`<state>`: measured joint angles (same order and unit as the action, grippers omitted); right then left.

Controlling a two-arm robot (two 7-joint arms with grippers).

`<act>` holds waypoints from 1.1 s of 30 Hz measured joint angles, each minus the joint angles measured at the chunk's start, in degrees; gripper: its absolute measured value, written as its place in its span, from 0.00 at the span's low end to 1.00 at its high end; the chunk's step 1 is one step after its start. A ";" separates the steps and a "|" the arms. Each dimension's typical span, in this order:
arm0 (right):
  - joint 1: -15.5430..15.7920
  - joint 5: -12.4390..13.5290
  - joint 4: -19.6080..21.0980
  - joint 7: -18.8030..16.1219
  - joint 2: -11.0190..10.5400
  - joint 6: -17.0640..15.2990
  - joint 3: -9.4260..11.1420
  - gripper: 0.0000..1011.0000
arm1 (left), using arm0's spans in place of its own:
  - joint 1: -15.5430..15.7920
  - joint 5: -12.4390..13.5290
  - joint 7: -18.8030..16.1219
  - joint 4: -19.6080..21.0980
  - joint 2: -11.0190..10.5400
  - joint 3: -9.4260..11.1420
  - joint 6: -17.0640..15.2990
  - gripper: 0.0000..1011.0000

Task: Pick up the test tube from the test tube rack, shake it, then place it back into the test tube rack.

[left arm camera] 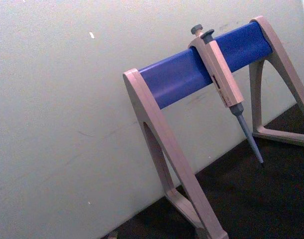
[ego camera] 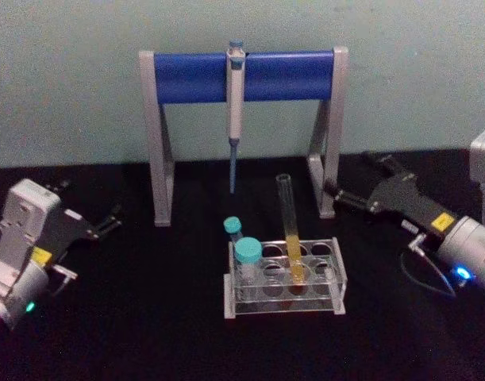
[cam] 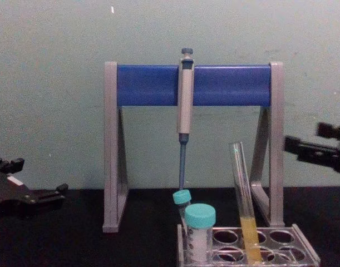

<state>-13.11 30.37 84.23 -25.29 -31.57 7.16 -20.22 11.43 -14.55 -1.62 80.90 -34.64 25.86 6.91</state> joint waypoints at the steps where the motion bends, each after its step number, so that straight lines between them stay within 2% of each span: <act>1: 0.66 -0.85 0.67 1.94 -0.01 -0.27 0.49 0.99 | 0.00 0.00 0.00 0.00 0.00 0.00 0.00 0.99; 2: 1.37 -1.91 1.34 3.83 0.02 -0.61 0.88 0.99 | 0.00 0.00 0.00 0.00 0.00 0.00 0.00 0.99; 3: 2.48 -3.66 2.25 7.59 0.23 -1.43 1.51 0.99 | 0.00 0.00 0.00 0.00 0.00 0.00 0.00 0.99; 6: 3.63 -6.21 2.95 12.17 0.77 -3.11 1.98 0.99 | 0.00 0.00 0.00 0.00 0.00 0.00 0.00 0.99; 7: 4.23 -8.33 3.17 15.39 1.32 -4.51 1.97 0.99 | 0.00 0.00 0.00 0.00 0.00 0.00 0.00 0.99; 10: 4.94 -11.99 3.00 20.31 2.63 -7.11 1.39 0.99 | 0.00 0.00 0.00 0.00 0.00 0.00 0.00 0.99; 13: 5.21 -14.04 1.93 22.64 3.81 -9.12 0.92 0.99 | 0.00 0.00 0.00 0.00 0.00 0.00 0.00 0.99; 21: 5.41 -14.94 -0.35 23.37 5.77 -10.95 1.36 0.99 | 0.00 0.00 0.00 0.00 0.00 0.00 0.00 0.99; 33: 5.37 -14.93 -0.25 23.34 5.61 -10.92 1.23 0.99 | 0.00 0.00 0.00 0.00 0.00 0.00 0.00 0.99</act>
<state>-7.74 15.44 83.98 -1.95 -25.96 -3.76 -18.99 11.44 -14.55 -1.62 80.90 -34.64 25.86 6.91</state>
